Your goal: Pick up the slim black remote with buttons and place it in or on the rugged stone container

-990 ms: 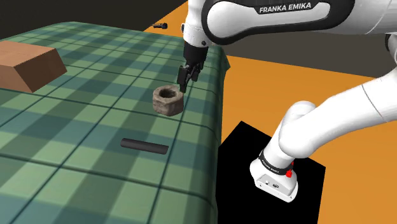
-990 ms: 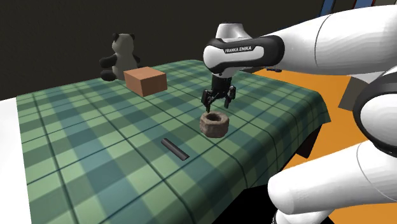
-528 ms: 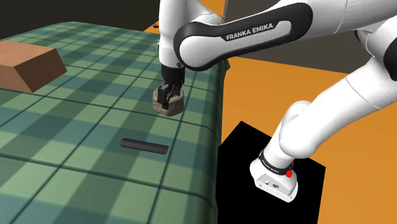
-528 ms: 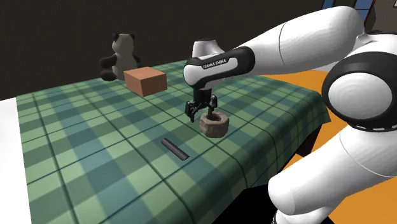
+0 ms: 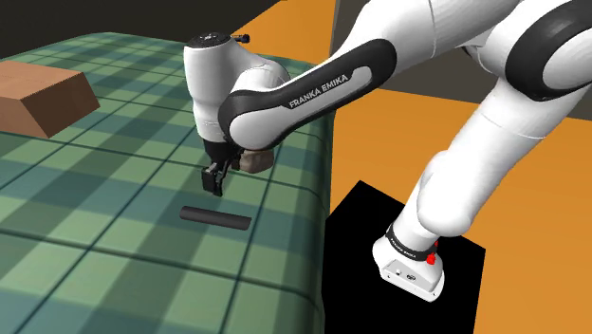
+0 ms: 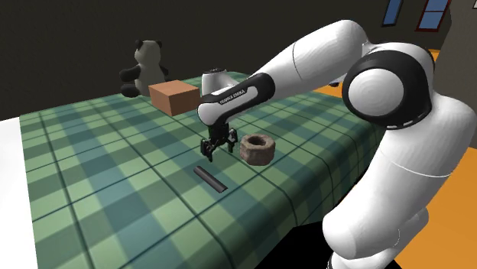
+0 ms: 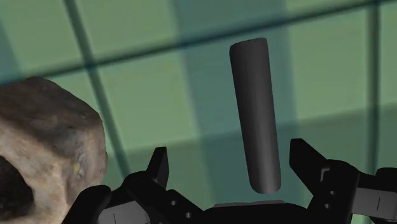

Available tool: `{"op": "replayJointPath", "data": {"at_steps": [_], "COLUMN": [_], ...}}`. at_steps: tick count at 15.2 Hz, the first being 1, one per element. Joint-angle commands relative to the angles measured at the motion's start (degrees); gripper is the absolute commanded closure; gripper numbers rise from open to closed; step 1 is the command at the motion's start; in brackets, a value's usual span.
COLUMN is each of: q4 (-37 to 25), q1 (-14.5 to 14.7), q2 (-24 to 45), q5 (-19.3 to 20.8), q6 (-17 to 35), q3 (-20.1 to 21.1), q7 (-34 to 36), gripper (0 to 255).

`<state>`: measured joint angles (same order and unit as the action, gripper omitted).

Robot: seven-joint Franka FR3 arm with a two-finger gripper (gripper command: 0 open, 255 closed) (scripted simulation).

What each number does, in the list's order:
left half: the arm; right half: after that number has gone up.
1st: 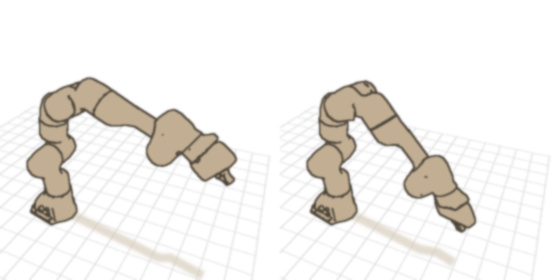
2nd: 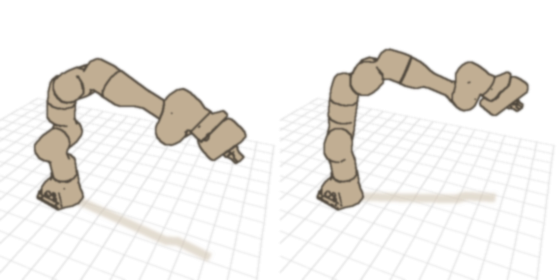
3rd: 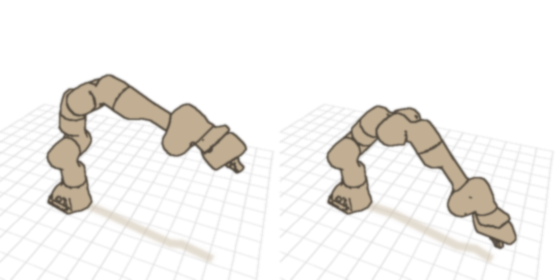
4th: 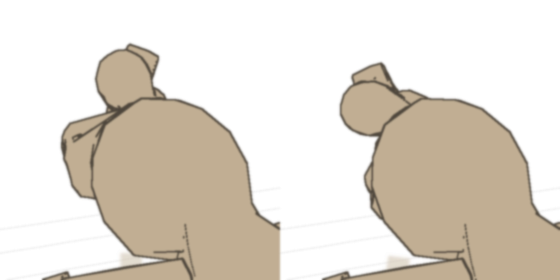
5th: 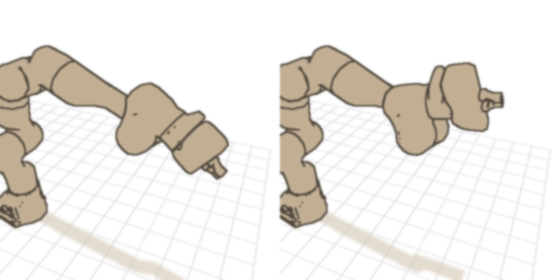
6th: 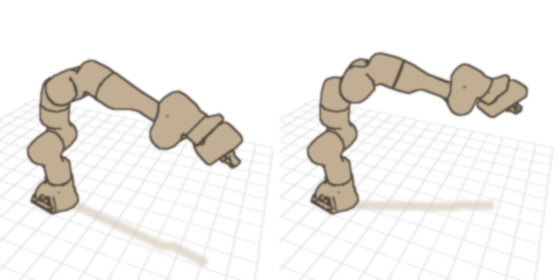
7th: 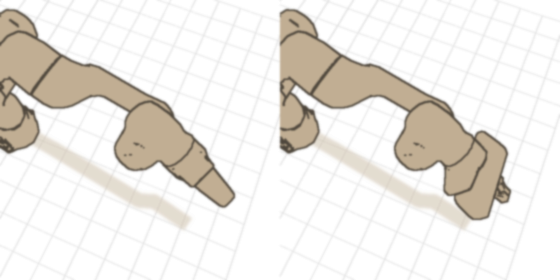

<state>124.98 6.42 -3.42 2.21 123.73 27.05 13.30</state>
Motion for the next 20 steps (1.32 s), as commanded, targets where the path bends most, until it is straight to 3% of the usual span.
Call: {"op": "replayJointPath", "data": {"at_steps": [1, 6, 14, 20], "q4": [-2.5, -8.9, -7.0, -7.0], "q1": [0.7, 4.0, 4.6, 4.6], "q2": [4.8, 15.7, 19.2, 19.2], "q5": [3.2, 10.9, 13.7, 13.7], "q6": [1.1, 1.9, 6.7, 6.7], "q3": [1.3, 2.2, 1.1, 1.1], "q7": [2.7, 8.3, 10.2, 10.2], "gripper": [0, 0, 0, 0]}}
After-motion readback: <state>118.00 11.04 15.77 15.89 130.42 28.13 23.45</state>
